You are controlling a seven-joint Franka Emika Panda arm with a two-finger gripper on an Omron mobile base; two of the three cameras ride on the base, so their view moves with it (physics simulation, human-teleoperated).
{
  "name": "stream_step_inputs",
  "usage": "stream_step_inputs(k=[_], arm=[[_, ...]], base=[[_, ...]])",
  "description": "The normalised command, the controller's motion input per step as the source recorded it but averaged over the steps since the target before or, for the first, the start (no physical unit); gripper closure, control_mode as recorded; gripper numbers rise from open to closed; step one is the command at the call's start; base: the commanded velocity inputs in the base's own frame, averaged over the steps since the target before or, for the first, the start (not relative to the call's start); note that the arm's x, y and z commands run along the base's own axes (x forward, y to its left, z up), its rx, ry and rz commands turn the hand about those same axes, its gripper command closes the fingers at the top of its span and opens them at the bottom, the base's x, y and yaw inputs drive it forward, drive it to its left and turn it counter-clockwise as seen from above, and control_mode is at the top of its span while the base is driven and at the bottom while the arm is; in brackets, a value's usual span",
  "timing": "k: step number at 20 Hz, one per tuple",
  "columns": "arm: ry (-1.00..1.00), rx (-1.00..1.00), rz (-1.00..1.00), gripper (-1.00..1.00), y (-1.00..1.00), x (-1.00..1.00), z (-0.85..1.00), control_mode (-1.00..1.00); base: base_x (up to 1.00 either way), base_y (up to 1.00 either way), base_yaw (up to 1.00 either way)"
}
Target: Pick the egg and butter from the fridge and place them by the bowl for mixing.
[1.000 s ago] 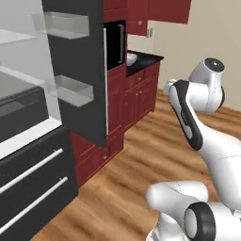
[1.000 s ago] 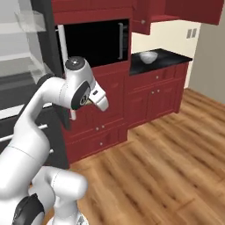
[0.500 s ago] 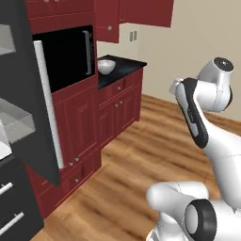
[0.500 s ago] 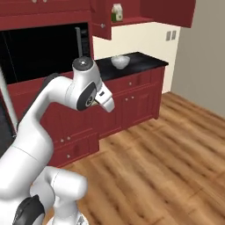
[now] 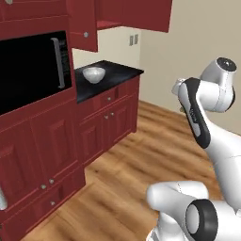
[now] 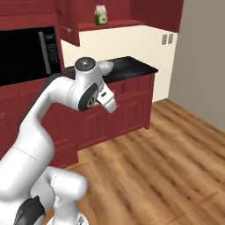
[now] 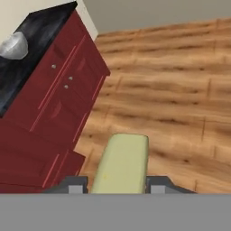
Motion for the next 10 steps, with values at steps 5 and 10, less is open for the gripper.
stream_step_inputs(k=[5,10], arm=[[0.00,0.00,0.00,1.00,0.00,0.00,0.00,1.00],[0.00,0.00,0.00,1.00,0.00,0.00,0.00,1.00]], base=[[1.00,-0.57,0.35],[1.00,-0.24,0.50]])
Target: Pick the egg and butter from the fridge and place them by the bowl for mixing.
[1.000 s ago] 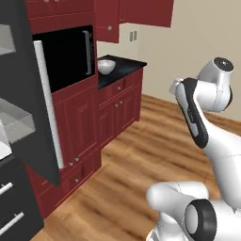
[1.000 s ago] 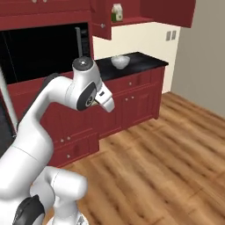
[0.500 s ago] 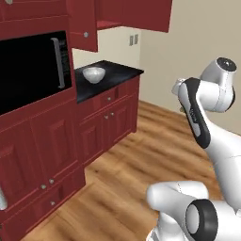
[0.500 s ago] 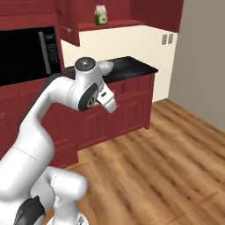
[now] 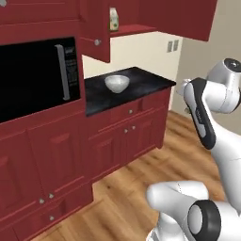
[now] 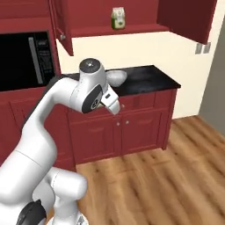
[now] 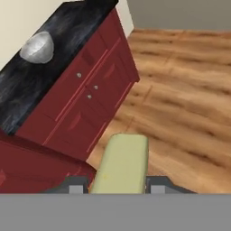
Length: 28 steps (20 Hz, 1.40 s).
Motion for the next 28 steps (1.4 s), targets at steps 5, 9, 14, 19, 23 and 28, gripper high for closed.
stream_step_inputs(k=[5,9,14,19,23,28], arm=[[0.00,0.00,0.00,1.00,0.00,0.00,0.00,1.00],[0.00,0.00,0.00,1.00,0.00,0.00,0.00,1.00],[0.00,0.00,0.00,1.00,0.00,0.00,0.00,1.00],[0.00,0.00,0.00,1.00,0.00,0.00,0.00,1.00],[0.00,0.00,0.00,1.00,0.00,0.00,0.00,1.00],[0.00,0.00,0.00,1.00,0.00,0.00,0.00,1.00]], base=[[1.00,-0.34,0.51],[0.98,-0.63,0.47],[0.76,-0.88,0.49],[0.21,-0.99,0.49],[0.04,-1.00,0.40],[0.76,-0.71,0.06]])
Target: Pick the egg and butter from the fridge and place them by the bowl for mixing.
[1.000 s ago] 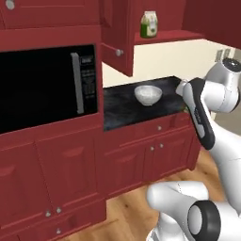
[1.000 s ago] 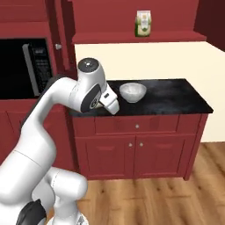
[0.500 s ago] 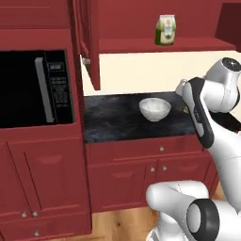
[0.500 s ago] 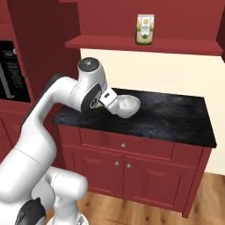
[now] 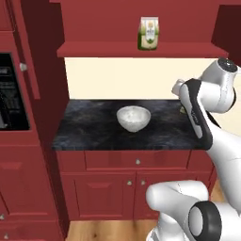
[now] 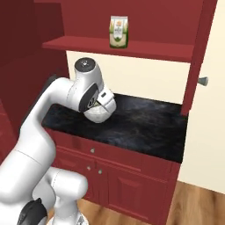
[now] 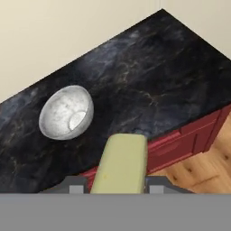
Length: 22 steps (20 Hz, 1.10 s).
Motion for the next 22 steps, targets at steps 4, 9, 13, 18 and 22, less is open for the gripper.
stream_step_inputs(k=[4,9,13,18,22], arm=[[0.00,0.00,0.00,1.00,0.00,0.00,0.00,1.00],[0.00,0.00,0.00,1.00,0.00,0.00,0.00,1.00],[0.00,0.00,0.00,1.00,0.00,0.00,0.00,1.00],[0.00,0.00,0.00,1.00,0.00,0.00,0.00,1.00],[0.01,-0.02,0.00,1.00,0.02,0.00,-0.14,-1.00]], base=[[0.89,-0.20,-0.18],[0.39,0.18,-0.22],[0.14,0.03,-0.03],[0.25,0.26,-0.03],[0.05,0.29,0.00]])
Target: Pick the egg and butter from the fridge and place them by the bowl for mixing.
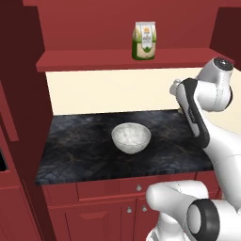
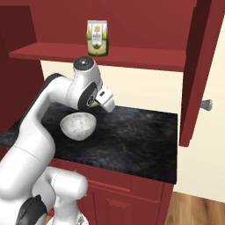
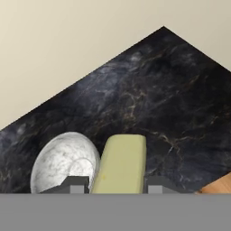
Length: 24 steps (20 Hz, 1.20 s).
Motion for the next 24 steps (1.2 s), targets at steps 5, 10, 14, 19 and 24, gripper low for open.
stream_step_inputs(k=[5,10,14,19,24], arm=[[0.08,-0.12,0.08,1.00,0.01,0.11,-0.78,-1.00],[0.05,-0.12,0.18,1.00,-0.04,0.43,-0.85,-1.00],[0.00,-0.06,0.20,1.00,-0.14,0.62,-0.75,-1.00],[0.00,-0.07,0.16,1.00,-0.12,0.61,-0.48,-1.00],[0.00,-0.03,0.09,1.00,0.00,0.62,-0.31,-1.00]], base=[[0.00,0.00,0.00],[0.00,0.00,0.00],[0.00,0.00,0.00],[0.00,0.00,0.00],[0.00,0.00,0.00]])
